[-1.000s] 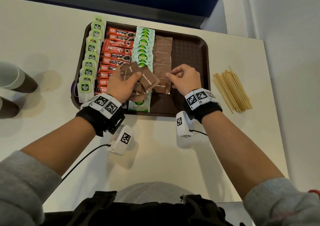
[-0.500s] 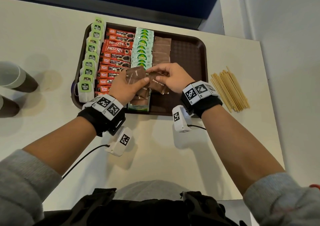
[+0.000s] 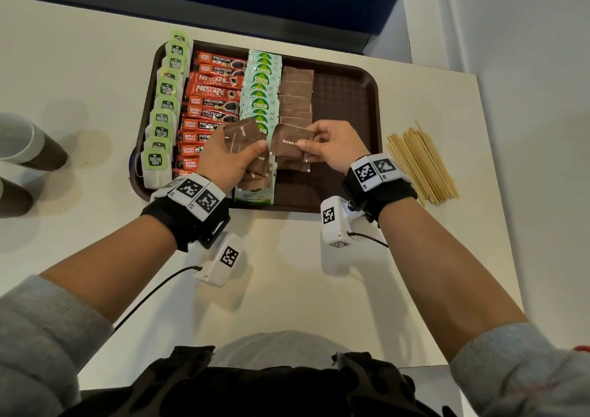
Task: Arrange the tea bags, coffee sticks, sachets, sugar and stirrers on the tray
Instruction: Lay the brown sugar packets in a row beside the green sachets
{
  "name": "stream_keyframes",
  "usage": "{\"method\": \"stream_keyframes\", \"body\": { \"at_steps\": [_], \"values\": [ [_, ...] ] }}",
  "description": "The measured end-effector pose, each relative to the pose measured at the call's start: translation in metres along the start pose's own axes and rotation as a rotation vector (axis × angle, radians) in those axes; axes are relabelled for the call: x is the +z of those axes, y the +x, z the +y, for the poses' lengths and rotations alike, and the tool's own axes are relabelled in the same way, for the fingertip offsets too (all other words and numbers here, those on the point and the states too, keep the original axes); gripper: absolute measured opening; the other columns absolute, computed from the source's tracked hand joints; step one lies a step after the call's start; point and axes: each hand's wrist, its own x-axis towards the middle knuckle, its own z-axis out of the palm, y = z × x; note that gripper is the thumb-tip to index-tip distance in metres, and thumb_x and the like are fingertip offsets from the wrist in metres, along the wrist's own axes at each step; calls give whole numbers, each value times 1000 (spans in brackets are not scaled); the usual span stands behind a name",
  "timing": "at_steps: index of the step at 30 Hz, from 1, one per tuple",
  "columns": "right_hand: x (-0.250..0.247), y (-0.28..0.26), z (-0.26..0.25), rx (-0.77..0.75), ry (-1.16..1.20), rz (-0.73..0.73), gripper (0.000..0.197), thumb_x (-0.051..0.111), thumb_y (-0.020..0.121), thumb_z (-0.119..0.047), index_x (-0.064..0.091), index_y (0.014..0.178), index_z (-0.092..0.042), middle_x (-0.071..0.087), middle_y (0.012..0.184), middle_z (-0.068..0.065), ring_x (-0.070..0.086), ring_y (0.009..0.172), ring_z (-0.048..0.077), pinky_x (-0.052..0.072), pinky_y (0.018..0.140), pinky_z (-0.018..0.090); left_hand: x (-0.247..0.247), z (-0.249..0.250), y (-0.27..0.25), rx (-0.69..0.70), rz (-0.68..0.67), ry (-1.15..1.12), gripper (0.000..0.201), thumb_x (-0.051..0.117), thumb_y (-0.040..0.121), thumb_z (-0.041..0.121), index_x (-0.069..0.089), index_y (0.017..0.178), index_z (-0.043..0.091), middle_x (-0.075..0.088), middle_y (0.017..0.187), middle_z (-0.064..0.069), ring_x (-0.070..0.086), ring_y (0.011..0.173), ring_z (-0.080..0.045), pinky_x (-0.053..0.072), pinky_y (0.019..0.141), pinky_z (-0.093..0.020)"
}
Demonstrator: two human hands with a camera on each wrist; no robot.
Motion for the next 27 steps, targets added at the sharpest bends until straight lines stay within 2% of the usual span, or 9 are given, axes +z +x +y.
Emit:
{"method": "stream_keyframes", "body": {
  "at_steps": [3,5,7,11,15,17,21,24,27],
  "values": [
    [-5,-2,7,21,-124,29,14,69,83,-10,64,95,-4,56,70,5,61,64,13,56,63,19,-7,-6,6,-50,21,-23,49,80,56,50,61,98,34,72,104,-2,70,93,-29,53,85,-56],
    [-5,-2,12,51,-205,22,17,71,83,-13,64,97,-6,59,77,8,61,67,13,54,62,17,-10,-7,7,-61,35,-26,49,80,53,52,60,95,35,72,103,-2,70,93,-30,53,84,-56],
    [-2,-2,16,74,-272,32,20,73,81,-15,65,97,-8,60,78,7,61,68,15,56,67,22,-10,-1,3,-53,33,-18,45,80,58,47,60,96,34,72,103,-3,70,93,-29,54,81,-56],
    [6,-1,22,82,-369,89,23,77,76,-16,65,95,-11,54,66,-5,58,69,15,54,78,30,-6,5,0,-53,26,-35,32,76,79,22,58,107,21,70,107,-10,71,81,-23,59,65,-51],
    [9,-2,25,58,-384,175,25,80,73,-17,63,92,-13,53,67,-5,56,71,13,43,63,14,-6,2,0,-14,38,9,59,77,62,45,61,112,21,72,102,-2,71,90,-25,56,81,-53],
    [10,-2,24,55,-379,192,26,80,73,-16,62,91,-12,55,67,-5,56,72,11,41,60,9,-7,0,2,-32,31,-7,65,76,55,50,61,112,22,72,102,-2,71,91,-26,55,82,-54],
    [13,-1,24,78,-343,199,27,81,71,-13,57,86,-14,56,63,-5,59,66,11,55,76,29,-6,-3,4,-22,20,-19,59,77,57,48,63,108,24,72,102,-3,70,92,-27,54,83,-55],
    [14,0,26,103,-323,197,28,80,72,-11,57,87,-13,57,63,-4,58,57,8,56,72,28,-6,-6,7,-50,9,-44,53,79,54,48,62,101,31,72,104,-4,70,93,-30,54,83,-56],
    [14,-1,27,106,-306,201,28,80,72,-11,57,87,-13,57,62,-4,56,54,5,54,68,25,-6,-5,8,-49,7,-52,41,80,62,39,61,97,32,71,105,-6,70,92,-31,54,81,-56]
  ]
}}
